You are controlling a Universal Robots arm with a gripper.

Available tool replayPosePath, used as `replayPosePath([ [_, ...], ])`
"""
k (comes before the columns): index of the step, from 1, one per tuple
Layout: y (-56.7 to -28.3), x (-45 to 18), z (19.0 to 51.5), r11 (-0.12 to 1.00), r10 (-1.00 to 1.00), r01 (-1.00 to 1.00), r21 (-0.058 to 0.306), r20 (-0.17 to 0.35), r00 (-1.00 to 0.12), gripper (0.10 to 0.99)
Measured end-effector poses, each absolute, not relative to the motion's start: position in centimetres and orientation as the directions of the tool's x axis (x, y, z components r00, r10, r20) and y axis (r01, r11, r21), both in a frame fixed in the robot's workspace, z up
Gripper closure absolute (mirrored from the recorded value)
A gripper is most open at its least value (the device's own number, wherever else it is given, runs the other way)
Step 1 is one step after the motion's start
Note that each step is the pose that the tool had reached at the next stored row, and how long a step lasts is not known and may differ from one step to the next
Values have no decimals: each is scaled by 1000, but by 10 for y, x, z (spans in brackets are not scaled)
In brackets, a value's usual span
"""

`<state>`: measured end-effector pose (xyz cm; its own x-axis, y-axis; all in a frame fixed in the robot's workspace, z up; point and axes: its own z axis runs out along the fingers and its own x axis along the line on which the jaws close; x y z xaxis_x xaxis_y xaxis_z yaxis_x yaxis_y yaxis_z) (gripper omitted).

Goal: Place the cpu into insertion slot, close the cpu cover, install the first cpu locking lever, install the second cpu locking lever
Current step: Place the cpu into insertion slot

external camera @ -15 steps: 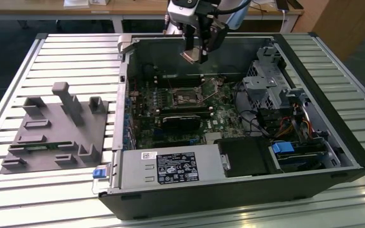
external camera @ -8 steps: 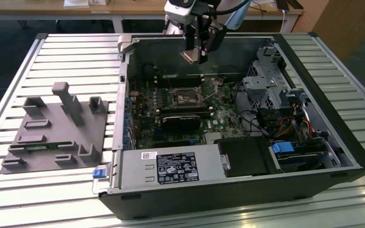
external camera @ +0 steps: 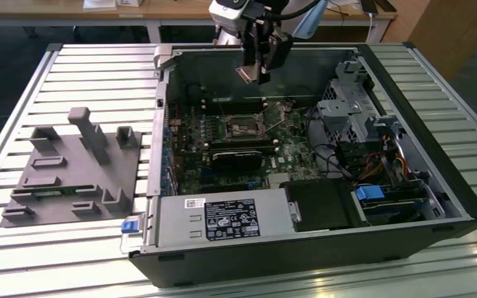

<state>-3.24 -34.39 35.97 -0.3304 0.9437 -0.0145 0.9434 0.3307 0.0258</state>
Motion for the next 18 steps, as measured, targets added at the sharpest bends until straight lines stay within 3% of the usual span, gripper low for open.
replayPosePath([
  [18, -343, -32, 356, 101, 995, 995, 26, -15, -101, 545],
])
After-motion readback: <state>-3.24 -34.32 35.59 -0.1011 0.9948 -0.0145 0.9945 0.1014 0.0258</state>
